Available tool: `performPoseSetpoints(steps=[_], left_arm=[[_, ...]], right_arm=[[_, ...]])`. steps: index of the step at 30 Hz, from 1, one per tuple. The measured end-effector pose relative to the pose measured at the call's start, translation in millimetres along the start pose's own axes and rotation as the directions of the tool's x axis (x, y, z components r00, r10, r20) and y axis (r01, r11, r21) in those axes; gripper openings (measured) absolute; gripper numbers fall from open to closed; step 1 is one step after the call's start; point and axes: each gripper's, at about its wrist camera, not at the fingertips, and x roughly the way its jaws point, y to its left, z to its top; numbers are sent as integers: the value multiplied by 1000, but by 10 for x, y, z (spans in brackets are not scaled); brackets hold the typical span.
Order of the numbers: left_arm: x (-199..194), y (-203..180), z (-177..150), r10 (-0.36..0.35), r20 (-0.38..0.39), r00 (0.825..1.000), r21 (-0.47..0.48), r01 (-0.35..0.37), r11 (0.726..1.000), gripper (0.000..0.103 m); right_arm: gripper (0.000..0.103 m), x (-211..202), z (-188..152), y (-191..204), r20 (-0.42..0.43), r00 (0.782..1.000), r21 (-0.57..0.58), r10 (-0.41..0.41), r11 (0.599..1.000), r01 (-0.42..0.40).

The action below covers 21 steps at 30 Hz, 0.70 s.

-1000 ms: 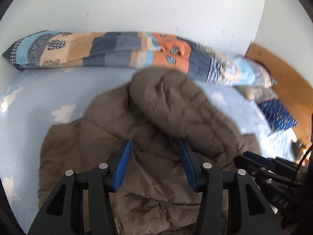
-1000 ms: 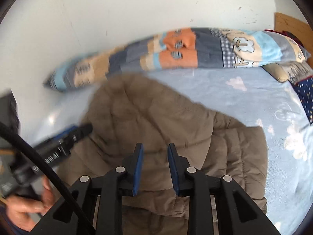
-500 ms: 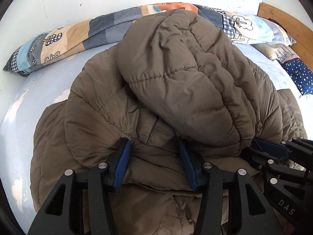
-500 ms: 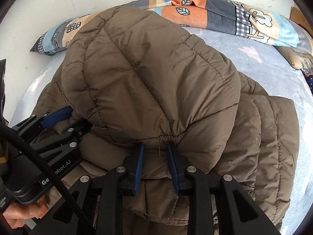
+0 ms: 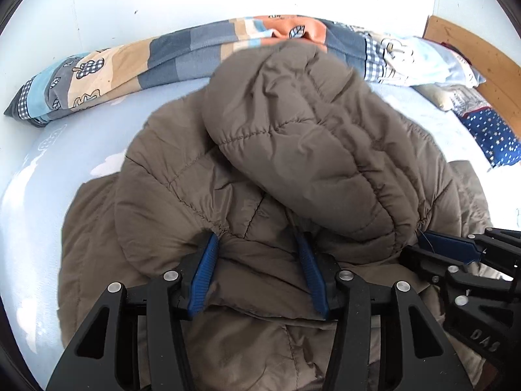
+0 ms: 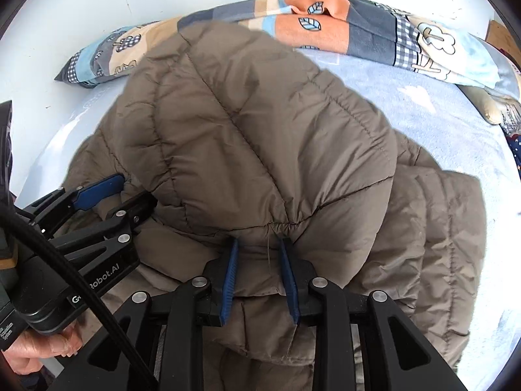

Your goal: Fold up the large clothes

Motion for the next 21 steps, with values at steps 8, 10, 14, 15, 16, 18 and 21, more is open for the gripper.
performPoseSetpoints(steps=[8,10,14,15,16,18,21], left_arm=[[-232,83,52,-14,34,999,-31,15,999,52],[-218,109,46,-2,27,1000,-24,3,1000,52],[-159,157,22,3,7,1000,-9,-3,1000,52],[-151,158,17,6,5,1000,-2,-6,1000,52],[-143,150,13,9,3,1000,6,-9,1000,52],[-126,126,2,20,1,1000,22,-20,1000,52],[-100,101,-9,32,-2,999,44,-32,999,53]], right_arm=[[32,-428,43,-140,102,995,66,4,998,-11],[32,-425,22,-118,111,994,62,-3,998,-4],[32,-290,1,-103,67,998,53,-8,999,5],[32,-243,-12,-90,54,998,49,-13,999,10],[32,-203,-7,-88,44,999,44,-16,999,14],[32,-130,-10,-72,26,999,28,-28,999,28],[33,-72,-20,-75,15,999,29,-31,999,31]])
